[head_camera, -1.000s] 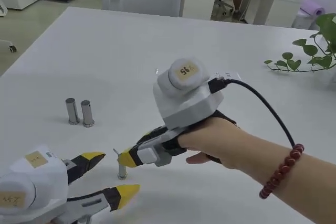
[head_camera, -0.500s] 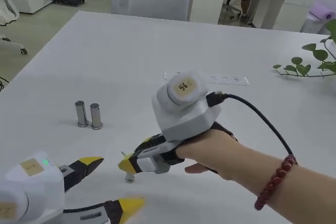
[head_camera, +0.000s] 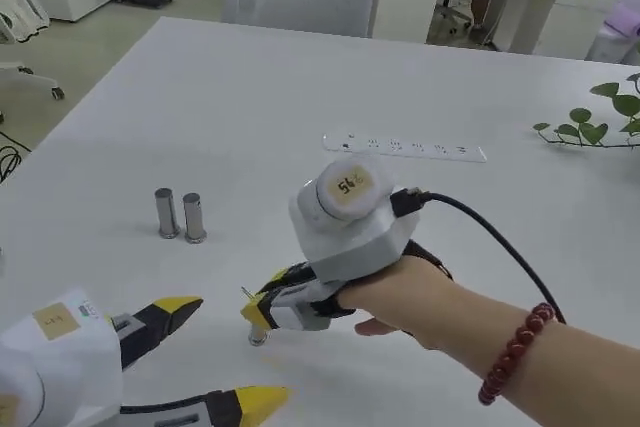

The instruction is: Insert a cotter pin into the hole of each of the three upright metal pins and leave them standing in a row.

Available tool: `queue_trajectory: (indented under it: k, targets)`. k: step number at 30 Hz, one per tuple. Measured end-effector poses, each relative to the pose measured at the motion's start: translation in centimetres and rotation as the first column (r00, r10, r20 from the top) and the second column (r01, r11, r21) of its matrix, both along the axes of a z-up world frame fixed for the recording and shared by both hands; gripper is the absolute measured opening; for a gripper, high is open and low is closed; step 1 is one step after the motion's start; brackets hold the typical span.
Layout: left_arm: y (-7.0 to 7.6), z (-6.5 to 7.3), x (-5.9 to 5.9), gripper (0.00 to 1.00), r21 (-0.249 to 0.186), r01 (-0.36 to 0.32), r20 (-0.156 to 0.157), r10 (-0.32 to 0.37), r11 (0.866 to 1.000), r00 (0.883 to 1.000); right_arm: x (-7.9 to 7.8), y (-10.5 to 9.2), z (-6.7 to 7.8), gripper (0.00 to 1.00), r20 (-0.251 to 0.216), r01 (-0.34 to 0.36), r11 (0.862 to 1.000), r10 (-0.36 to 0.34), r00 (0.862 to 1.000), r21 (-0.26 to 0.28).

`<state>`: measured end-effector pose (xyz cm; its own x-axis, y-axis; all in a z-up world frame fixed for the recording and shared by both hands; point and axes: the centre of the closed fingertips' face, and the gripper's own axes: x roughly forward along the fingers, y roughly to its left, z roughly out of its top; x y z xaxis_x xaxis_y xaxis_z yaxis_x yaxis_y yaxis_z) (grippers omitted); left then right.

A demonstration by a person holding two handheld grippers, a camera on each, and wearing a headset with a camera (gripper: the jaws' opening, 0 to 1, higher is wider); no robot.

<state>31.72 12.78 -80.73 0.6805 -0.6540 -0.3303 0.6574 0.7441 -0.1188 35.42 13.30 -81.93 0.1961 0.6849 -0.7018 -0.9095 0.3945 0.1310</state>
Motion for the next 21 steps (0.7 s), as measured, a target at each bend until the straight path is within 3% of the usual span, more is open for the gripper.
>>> queue_trajectory:
  k: [6,12,21]
  targets:
    - [0.06,0.1,-0.23,0.75,0.0,0.003,-0.001,-0.003,1.0,1.0,0.11,-0.05,-0.04,0.12,0.015,-0.018,1.0,0.018,1.0,-0.015]
    - [0.07,0.13,-0.27,0.75,-0.002,0.0,-0.002,0.0,1.0,1.0,0.06,0.06,-0.04,0.11,0.054,-0.083,0.996,0.085,0.995,-0.041]
    - [0.14,0.16,-0.37,0.75,-0.006,-0.006,-0.003,0.006,1.0,1.0,-0.07,0.12,-0.07,0.1,0.043,-0.161,0.985,0.164,0.986,-0.058]
